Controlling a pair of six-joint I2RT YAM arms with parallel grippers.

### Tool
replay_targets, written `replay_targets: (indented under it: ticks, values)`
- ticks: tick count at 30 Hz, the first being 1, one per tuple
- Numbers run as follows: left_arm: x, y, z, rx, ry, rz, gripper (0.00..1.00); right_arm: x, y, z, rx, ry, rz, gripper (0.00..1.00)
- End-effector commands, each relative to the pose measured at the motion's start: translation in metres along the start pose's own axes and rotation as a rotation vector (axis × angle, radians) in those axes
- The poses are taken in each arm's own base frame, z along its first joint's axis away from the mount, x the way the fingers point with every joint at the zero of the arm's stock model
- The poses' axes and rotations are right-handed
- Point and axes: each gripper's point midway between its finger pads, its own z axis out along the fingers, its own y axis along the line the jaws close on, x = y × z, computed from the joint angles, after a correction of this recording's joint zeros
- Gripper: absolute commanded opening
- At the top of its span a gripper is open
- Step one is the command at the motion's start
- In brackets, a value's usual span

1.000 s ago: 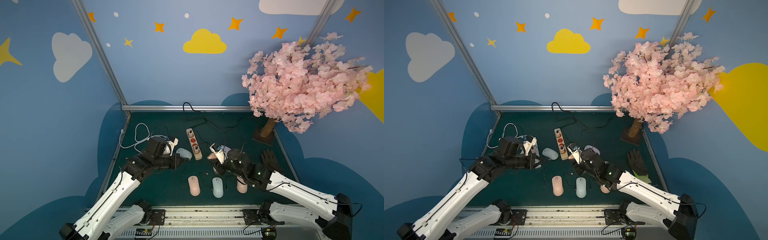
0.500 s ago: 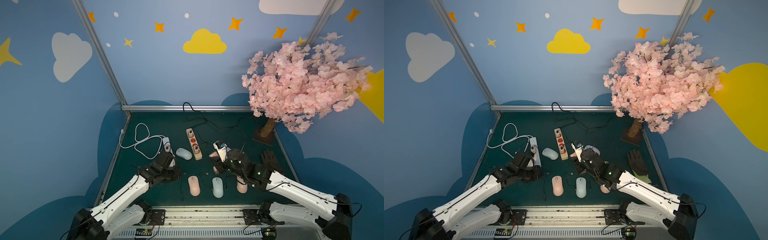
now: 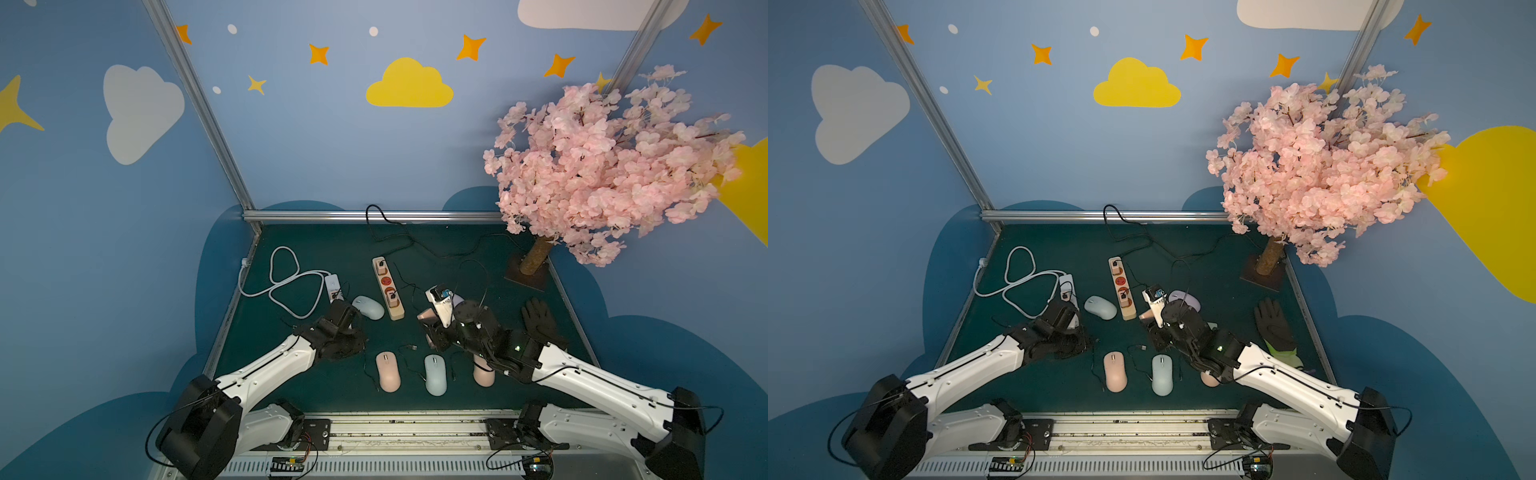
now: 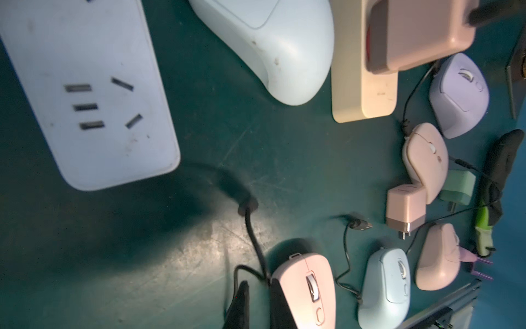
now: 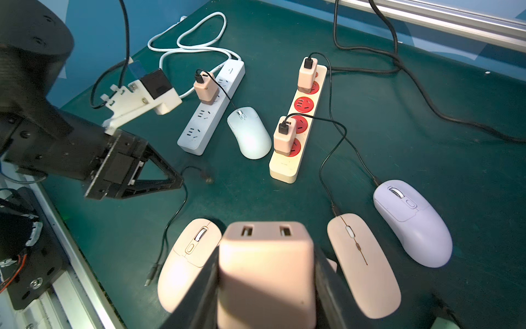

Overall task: Unplug the wireless mouse
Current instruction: Place the power cord at the center of the board, then place the plug at the center of the board.

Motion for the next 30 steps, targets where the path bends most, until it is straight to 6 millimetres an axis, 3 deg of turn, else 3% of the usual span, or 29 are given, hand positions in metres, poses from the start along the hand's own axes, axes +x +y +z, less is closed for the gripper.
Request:
replay_targets:
  ticks: [1, 7, 14, 21, 26, 30]
  values:
    - [0.005, 0.014, 0.004, -0.048, 0.009, -0.018, 0.24, 0.000, 0.005, -0.006, -0.026, -0.002, 0.007, 0.00]
    - [0.002, 0.020, -0.010, -0.067, -0.042, -0.027, 0.46, 0.004, 0.006, -0.002, -0.021, 0.014, 0.005, 0.00]
    - [-0.020, 0.026, -0.061, -0.049, -0.248, -0.019, 0.78, 0.008, 0.023, 0.028, -0.036, 0.088, 0.054, 0.00]
    - [-0.028, 0.038, -0.085, -0.019, -0.284, -0.072, 0.80, 0.023, 0.043, 0.083, -0.007, 0.267, 0.137, 0.00]
    - [-0.033, 0.047, -0.094, 0.041, -0.300, -0.142, 0.80, 0.042, 0.060, 0.127, -0.009, 0.464, 0.077, 0.00]
    - [-0.034, 0.053, -0.102, 0.052, -0.312, -0.162, 0.80, 0.050, 0.058, 0.154, 0.029, 0.516, 0.071, 0.00]
